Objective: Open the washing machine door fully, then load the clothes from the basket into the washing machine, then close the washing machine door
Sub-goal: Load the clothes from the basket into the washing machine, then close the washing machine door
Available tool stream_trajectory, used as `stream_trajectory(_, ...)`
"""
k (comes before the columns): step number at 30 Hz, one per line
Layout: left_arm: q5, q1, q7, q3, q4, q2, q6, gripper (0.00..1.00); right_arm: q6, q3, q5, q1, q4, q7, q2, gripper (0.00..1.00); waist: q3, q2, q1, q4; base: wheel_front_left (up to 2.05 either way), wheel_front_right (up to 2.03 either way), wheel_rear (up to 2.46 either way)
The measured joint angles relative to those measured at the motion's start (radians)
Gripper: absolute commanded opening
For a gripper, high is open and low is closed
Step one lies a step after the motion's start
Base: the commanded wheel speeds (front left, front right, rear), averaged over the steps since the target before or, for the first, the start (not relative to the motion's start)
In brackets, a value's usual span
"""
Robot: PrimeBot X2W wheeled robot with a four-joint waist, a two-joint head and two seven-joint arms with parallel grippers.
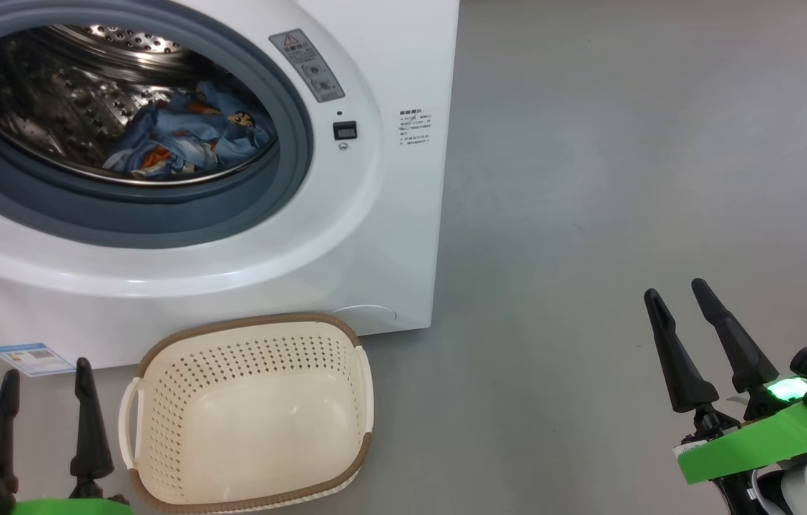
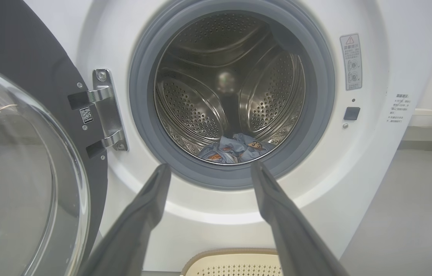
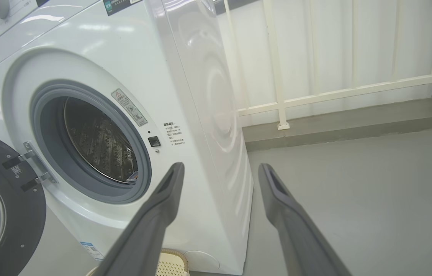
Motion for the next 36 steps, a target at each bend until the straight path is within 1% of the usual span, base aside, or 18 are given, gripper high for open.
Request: stream_trajectory(36, -0.002, 0.020, 0.000, -0.008, -0.009, 0.000, 0.000, 1.00, 0.000, 0.000, 0.000, 0.019, 0.000, 0.000, 0.000, 1.00, -0.014, 0.0000, 0.0000, -0.004, 0.00, 0.00, 0.00)
